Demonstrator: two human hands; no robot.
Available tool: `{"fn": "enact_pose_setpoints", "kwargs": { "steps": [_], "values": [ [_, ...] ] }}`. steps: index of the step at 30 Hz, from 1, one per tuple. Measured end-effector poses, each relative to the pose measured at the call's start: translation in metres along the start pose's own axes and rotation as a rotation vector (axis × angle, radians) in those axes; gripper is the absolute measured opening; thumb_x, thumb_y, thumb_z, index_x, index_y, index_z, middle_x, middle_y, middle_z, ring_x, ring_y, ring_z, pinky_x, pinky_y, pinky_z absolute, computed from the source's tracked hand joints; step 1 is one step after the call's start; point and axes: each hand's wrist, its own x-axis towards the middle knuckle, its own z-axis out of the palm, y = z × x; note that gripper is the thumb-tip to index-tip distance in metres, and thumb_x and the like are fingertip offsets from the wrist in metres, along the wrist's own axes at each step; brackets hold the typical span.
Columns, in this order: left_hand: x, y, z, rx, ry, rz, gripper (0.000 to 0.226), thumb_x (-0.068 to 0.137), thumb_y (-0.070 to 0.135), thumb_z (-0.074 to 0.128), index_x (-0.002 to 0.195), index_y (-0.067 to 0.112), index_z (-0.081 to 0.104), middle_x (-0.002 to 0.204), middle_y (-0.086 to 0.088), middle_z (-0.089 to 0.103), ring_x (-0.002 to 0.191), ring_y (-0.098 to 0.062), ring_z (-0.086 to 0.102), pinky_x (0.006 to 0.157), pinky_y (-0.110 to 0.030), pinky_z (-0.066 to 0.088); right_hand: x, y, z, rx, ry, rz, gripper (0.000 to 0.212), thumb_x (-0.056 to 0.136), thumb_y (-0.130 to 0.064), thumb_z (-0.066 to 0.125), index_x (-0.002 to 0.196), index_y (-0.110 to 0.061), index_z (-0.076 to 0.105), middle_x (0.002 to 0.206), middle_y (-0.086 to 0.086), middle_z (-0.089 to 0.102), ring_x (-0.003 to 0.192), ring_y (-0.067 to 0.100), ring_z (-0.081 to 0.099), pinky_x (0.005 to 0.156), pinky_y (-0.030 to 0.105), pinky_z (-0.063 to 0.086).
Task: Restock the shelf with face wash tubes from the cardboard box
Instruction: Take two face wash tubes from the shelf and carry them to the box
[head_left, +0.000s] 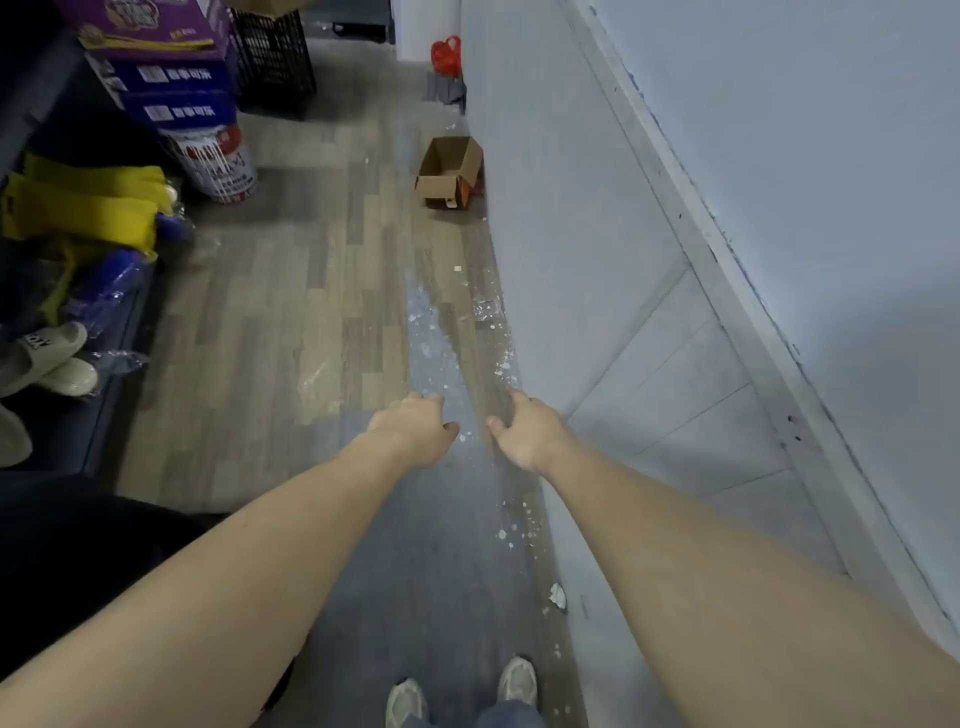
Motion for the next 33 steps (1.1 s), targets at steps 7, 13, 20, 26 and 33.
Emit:
{"fn": "enact_pose_setpoints", "kwargs": {
  "steps": [7,13,20,26,33],
  "values": [
    [0.017,-0.011,-0.023,0.028,0.000,0.020,0.054,0.100,0.043,0.037,0.146,0.015,0.035,0.140,-0.011,0.044,0.126,-0.031,0.046,0.097,-0.044,0.043,0.018,-0.021,-0.012,0.022,0.040,0.022,0.056,0.101,-0.041,0.042,0.149,-0.016,0.031,0.148,0.009,0.043,0.133,0.031,0.044,0.105,0.040,0.040],
    [0.051,-0.020,-0.055,0.035,0.007,0.016,0.056,0.100,0.044,0.037,0.148,0.015,0.032,0.143,-0.011,0.041,0.129,-0.031,0.043,0.101,-0.045,0.042,0.056,-0.040,-0.033,0.031,0.050,0.006,0.056,0.101,-0.042,0.042,0.150,-0.017,0.030,0.148,0.009,0.043,0.133,0.031,0.043,0.105,0.040,0.040],
    [0.140,-0.025,-0.102,0.016,0.007,-0.041,0.055,0.099,0.045,0.038,0.145,0.014,0.036,0.138,-0.013,0.045,0.124,-0.033,0.046,0.101,-0.047,0.043,0.155,-0.057,-0.075,0.031,0.019,-0.028,0.058,0.101,-0.041,0.042,0.152,-0.017,0.028,0.150,0.009,0.041,0.134,0.032,0.044,0.107,0.040,0.039],
    [0.214,-0.035,-0.149,-0.016,0.013,-0.126,0.058,0.098,0.045,0.039,0.146,0.013,0.035,0.142,-0.013,0.044,0.132,-0.032,0.040,0.105,-0.046,0.039,0.241,-0.082,-0.116,0.003,-0.028,-0.083,0.057,0.101,-0.040,0.042,0.151,-0.017,0.029,0.150,0.012,0.042,0.135,0.033,0.043,0.108,0.037,0.038],
    [0.261,-0.062,-0.203,-0.075,0.037,-0.204,0.057,0.099,0.042,0.041,0.146,0.012,0.036,0.143,-0.015,0.042,0.129,-0.034,0.045,0.102,-0.040,0.039,0.317,-0.130,-0.150,-0.052,-0.070,-0.147,0.057,0.100,-0.042,0.044,0.150,-0.017,0.031,0.146,0.013,0.047,0.132,0.033,0.046,0.105,0.038,0.041]
  ]
}}
